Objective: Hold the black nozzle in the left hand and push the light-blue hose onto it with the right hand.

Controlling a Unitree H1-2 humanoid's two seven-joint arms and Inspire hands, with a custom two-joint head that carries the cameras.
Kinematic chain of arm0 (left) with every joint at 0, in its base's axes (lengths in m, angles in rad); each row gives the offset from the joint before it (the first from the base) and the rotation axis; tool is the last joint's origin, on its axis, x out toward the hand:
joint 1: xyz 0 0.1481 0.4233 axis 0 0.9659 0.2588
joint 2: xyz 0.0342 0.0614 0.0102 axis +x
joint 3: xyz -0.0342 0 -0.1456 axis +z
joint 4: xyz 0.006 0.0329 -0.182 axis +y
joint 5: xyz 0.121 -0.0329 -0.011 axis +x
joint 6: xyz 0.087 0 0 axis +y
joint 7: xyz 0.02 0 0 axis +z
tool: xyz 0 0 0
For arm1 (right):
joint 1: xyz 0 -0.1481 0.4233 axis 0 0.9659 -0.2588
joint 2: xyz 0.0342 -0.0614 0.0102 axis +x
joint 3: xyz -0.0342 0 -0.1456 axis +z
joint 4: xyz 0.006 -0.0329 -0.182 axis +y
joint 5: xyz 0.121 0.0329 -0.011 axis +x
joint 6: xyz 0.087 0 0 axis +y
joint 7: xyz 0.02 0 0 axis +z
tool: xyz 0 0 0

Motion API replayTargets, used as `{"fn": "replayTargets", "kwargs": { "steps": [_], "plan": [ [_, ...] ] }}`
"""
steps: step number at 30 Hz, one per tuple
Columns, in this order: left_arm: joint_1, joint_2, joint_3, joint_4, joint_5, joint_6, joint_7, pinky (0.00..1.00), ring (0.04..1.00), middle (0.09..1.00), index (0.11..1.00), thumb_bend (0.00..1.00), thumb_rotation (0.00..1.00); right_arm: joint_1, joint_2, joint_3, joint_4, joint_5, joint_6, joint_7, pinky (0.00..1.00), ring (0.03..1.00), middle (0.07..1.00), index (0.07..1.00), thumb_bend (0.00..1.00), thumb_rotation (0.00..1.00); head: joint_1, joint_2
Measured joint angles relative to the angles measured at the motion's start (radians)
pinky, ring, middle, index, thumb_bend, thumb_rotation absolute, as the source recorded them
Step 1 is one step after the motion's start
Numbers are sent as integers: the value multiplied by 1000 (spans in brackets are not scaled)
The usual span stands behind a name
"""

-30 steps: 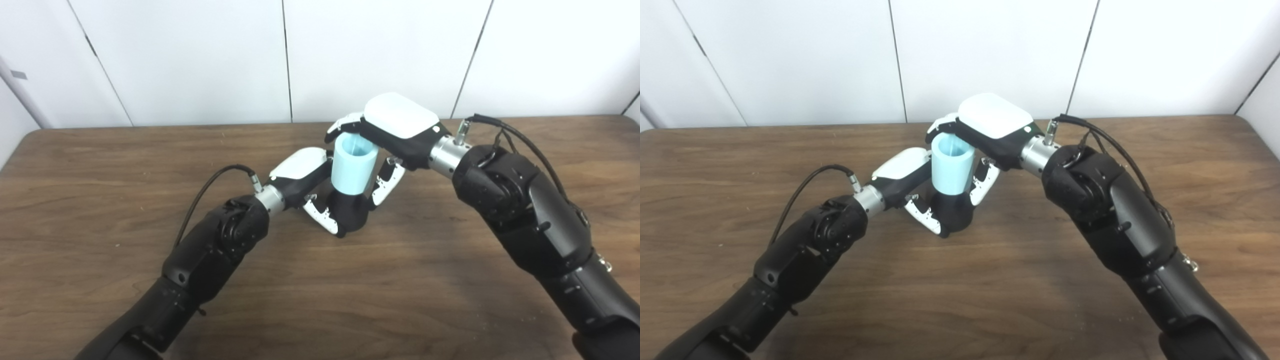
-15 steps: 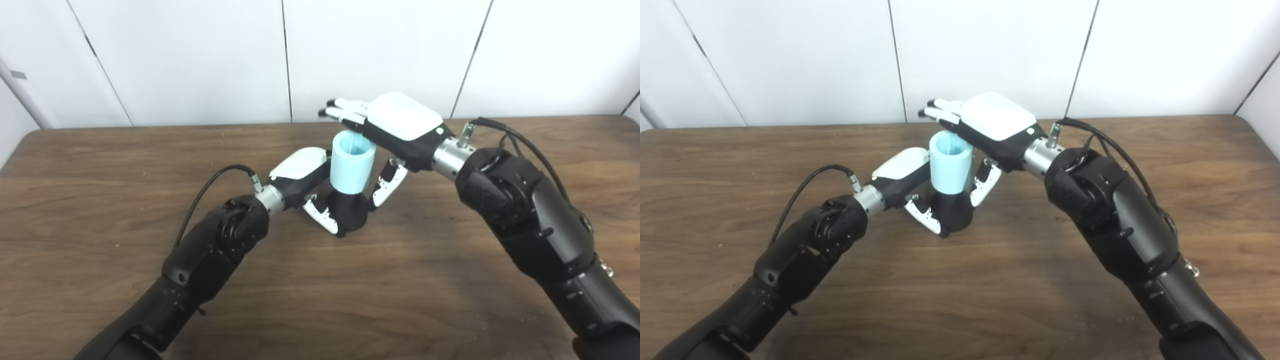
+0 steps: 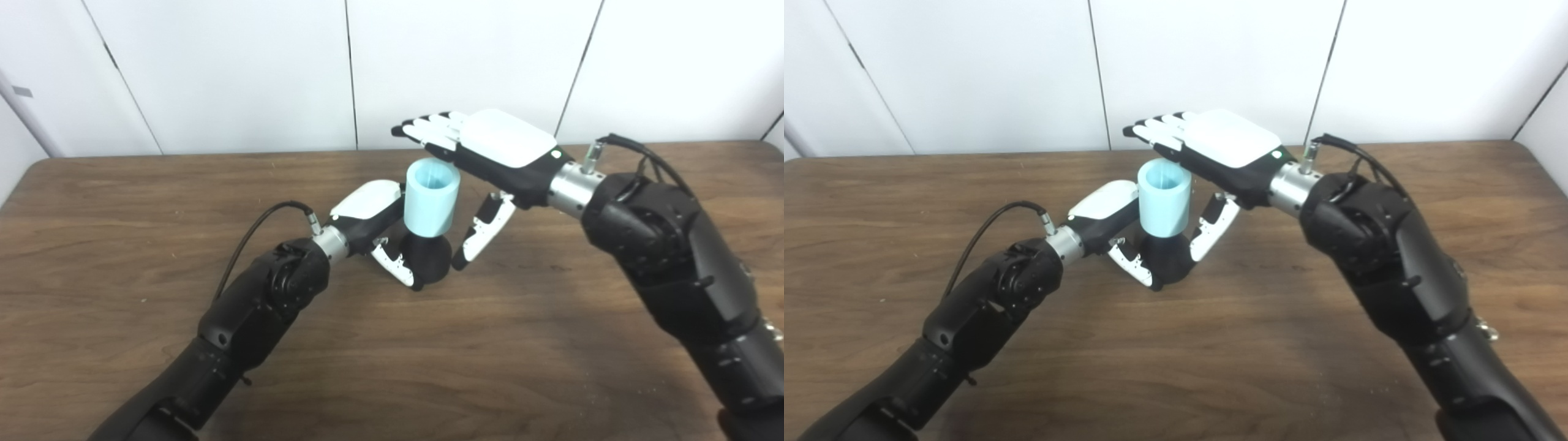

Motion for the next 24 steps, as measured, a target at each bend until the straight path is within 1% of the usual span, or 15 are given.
{"fn": "replayTargets", "kwargs": {
  "steps": [8, 17, 24],
  "plan": [
    [-1, 0, -1, 0, 0, 0, 0, 1000, 611, 472, 496, 526, 0, 28, -6, 9, -62, 16, -4, 27, 998, 1000, 1000, 1000, 1000, 383, -2, 0],
    [-1, 0, -1, 1, 0, 0, 0, 1000, 611, 467, 499, 525, 0, 45, -6, 22, -62, 20, -3, 72, 999, 1000, 1000, 1000, 1000, 381, 2, 0],
    [-1, 0, 0, 1, 0, 0, 1, 1000, 610, 468, 499, 525, 0, 51, 6, 23, -62, 20, 11, 75, 991, 1000, 1000, 1000, 1000, 365, 0, 2]
  ]
}}
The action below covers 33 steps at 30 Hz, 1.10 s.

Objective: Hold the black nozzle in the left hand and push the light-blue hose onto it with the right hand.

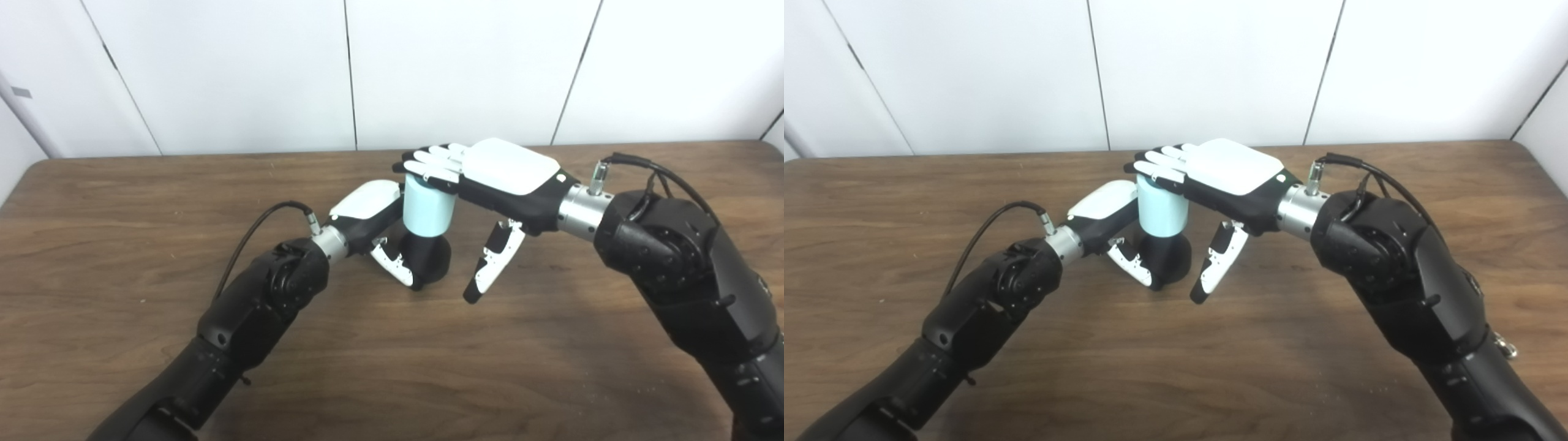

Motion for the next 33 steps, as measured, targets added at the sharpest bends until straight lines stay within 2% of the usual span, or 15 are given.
{"fn": "replayTargets", "kwargs": {
  "steps": [16, 23, 25, 29, 33],
  "plan": [
    [0, 0, 1, 1, 0, 0, 0, 1000, 612, 466, 500, 525, 0, 27, 7, 5, 0, -3, 6, -24, 992, 1000, 1000, 1000, 1000, 342, 2, 6],
    [0, 0, 5, 2, 0, 0, 0, 1000, 611, 469, 498, 525, 0, 40, 4, 23, -3, -7, 2, -47, 1000, 1000, 1000, 1000, 1000, 380, -2, 6],
    [0, 0, 5, 2, 0, 0, 0, 1000, 609, 469, 498, 525, 0, 42, -5, 32, -9, -8, -2, -54, 1000, 1000, 1000, 1000, 1000, 395, 5, 2],
    [-1, 0, 5, 5, 0, 0, 0, 1000, 609, 469, 498, 525, 0, 41, -19, 47, -7, -8, -13, -67, 1000, 1000, 1000, 1000, 996, 506, 3, 2],
    [-1, 0, 5, 5, 0, 0, 0, 1000, 611, 469, 498, 526, 0, 35, -33, 58, 6, -11, -44, -83, 1000, 1000, 1000, 999, 956, 562, 3, 5]
  ]
}}
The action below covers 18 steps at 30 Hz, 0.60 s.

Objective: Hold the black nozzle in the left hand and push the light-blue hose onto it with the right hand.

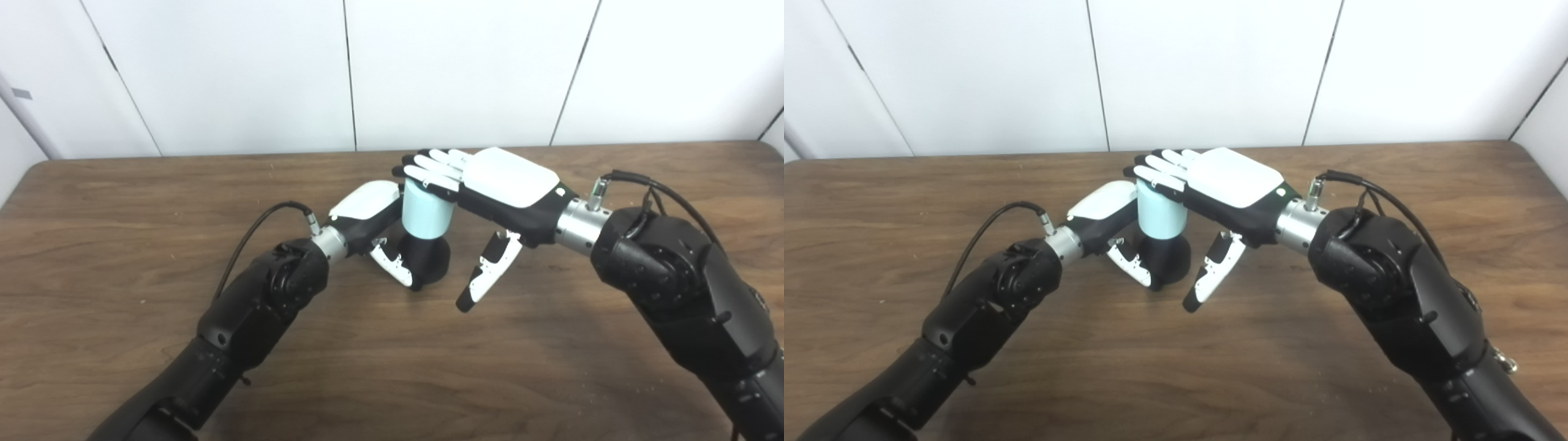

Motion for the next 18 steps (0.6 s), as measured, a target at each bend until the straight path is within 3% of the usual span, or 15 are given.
{"fn": "replayTargets", "kwargs": {
  "steps": [14, 18],
  "plan": [
    [0, 0, 0, 0, 0, 0, 0, 1000, 613, 472, 495, 526, 0, -12, -18, 27, 20, -33, -54, -39, 1000, 1000, 1000, 994, 894, 577, -2, 3],
    [0, 0, 0, 0, 0, 0, 0, 1000, 613, 472, 495, 526, 0, 4, 2, -5, 23, 58, 40, -25, 1000, 1000, 1000, 997, 874, 567, -2, 3]
  ]
}}
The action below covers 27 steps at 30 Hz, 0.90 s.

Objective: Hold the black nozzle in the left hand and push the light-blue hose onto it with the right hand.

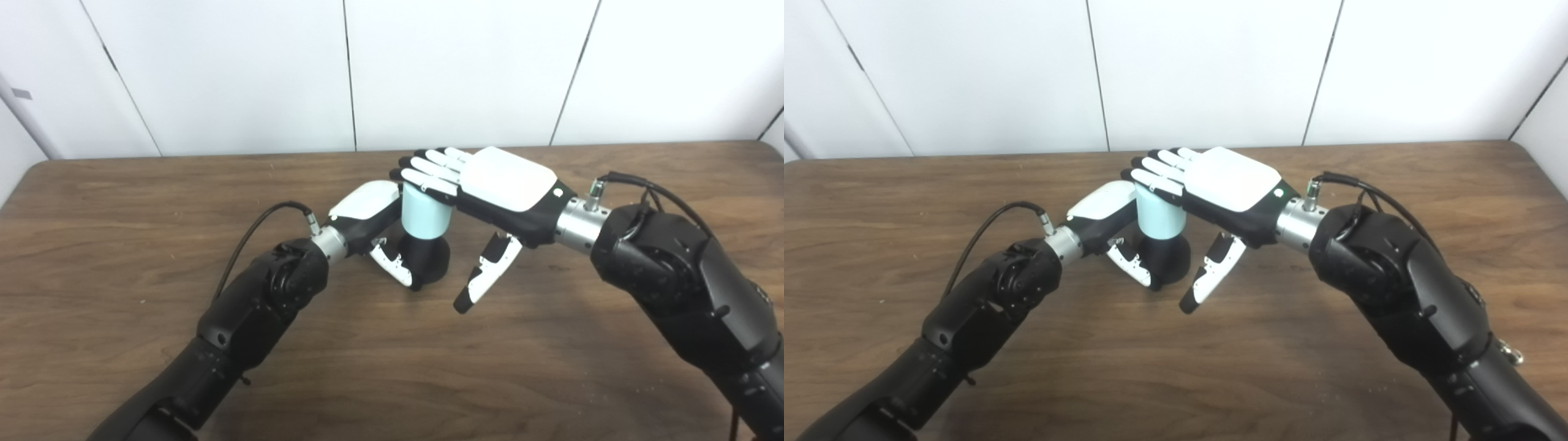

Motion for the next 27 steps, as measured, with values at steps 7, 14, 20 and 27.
{"fn": "replayTargets", "kwargs": {
  "steps": [7, 14, 20, 27],
  "plan": [
    [0, 0, 1, 2, 0, 0, 0, 1000, 611, 477, 492, 526, 0, 0, 53, -41, -24, 138, 262, 42, 991, 1000, 1000, 1000, 850, 573, 2, 3],
    [1, 0, 1, 2, 0, 1, 0, 1000, 611, 470, 497, 525, 0, -23, 45, -13, -23, 137, 296, 42, 930, 992, 1000, 1000, 829, 557, -2, 5],
    [0, 0, 1, 2, 0, 3, 0, 1000, 606, 476, 493, 526, 0, -39, 16, 39, -27, 60, 242, 32, 924, 983, 999, 997, 812, 551, 3, 5],
    [0, 0, 1, 1, 0, 2, 0, 1000, 614, 478, 491, 526, 0, -21, -8, 66, -22, 31, 125, 4, 931, 972, 982, 963, 802, 545, 6, 5]
  ]
}}
